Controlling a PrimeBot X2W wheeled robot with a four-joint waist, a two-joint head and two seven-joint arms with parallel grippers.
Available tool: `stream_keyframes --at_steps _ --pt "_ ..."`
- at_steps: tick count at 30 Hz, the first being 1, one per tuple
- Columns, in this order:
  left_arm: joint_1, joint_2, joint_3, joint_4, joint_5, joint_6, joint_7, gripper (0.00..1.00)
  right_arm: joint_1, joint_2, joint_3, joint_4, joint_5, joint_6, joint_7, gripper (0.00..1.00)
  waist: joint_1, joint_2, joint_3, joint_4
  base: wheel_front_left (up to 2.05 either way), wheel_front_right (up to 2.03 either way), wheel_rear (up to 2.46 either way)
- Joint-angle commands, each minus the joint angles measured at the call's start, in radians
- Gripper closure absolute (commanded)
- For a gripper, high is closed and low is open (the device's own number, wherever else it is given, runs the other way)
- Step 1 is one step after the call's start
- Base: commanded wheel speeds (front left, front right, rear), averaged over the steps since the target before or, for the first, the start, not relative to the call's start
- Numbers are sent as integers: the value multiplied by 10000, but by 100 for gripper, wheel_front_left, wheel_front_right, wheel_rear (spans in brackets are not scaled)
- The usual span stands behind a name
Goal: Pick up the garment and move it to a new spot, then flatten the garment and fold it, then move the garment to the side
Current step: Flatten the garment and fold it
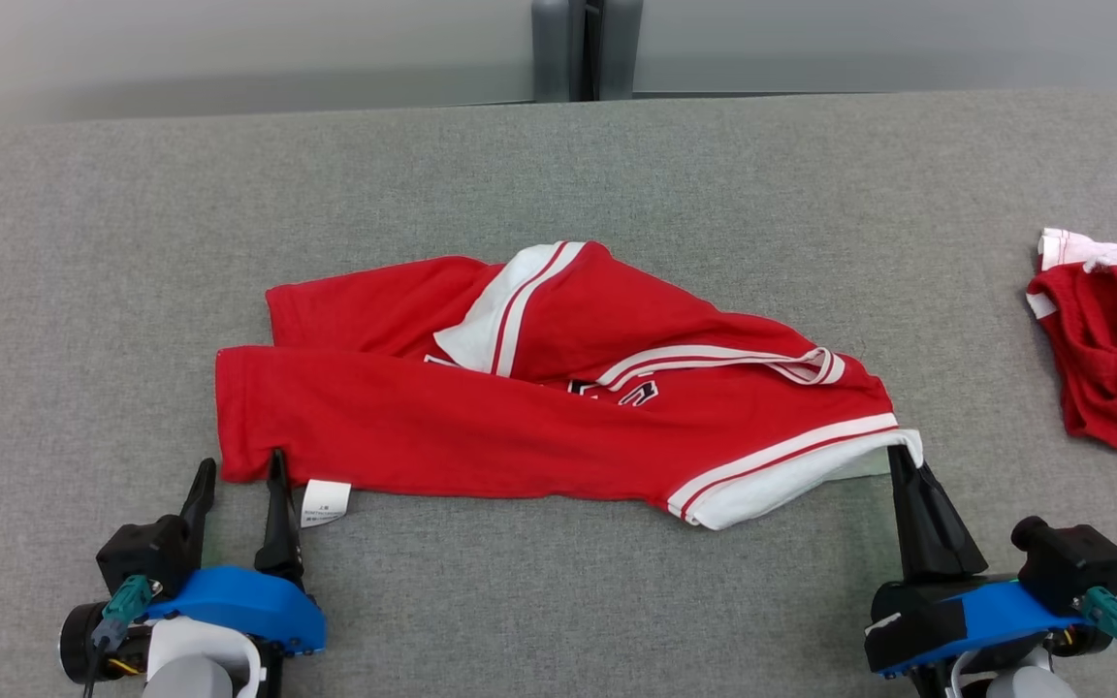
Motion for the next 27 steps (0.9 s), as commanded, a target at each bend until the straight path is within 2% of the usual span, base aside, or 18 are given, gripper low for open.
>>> stream_keyframes --at_steps 1,2,3,4,13,20,27 --pt "-140 88 -48 -51 -52 -31 -27 0 -132 -23 7 16 13 1 -3 100 -1 -1 28 6 0 0 0" --pt "-144 98 -109 -78 -78 -30 -27 14 -143 -23 4 22 10 1 -3 100 -1 -1 34 11 0 0 0" --pt "-144 106 -153 -118 -99 -30 -27 60 -147 -23 4 31 17 1 -3 100 -1 -1 35 17 0 0 0" --pt "-135 128 -215 -172 -82 -30 -27 100 -144 -23 11 42 20 1 -3 100 -1 -1 33 26 0 0 0" --pt "117 171 -393 -1281 -55 -31 -27 100 -256 -23 -18 -113 132 1 -2 100 -1 -1 -166 188 0 0 0" --pt "0 224 -555 -2746 -231 -30 -27 100 -770 -26 -328 -947 317 1 -2 100 -1 -1 -719 402 0 0 0" --pt "-508 856 -1038 -4094 -516 -30 -27 100 -1591 -23 -773 -2068 297 1 -2 100 -1 -1 -1598 534 0 0 0"
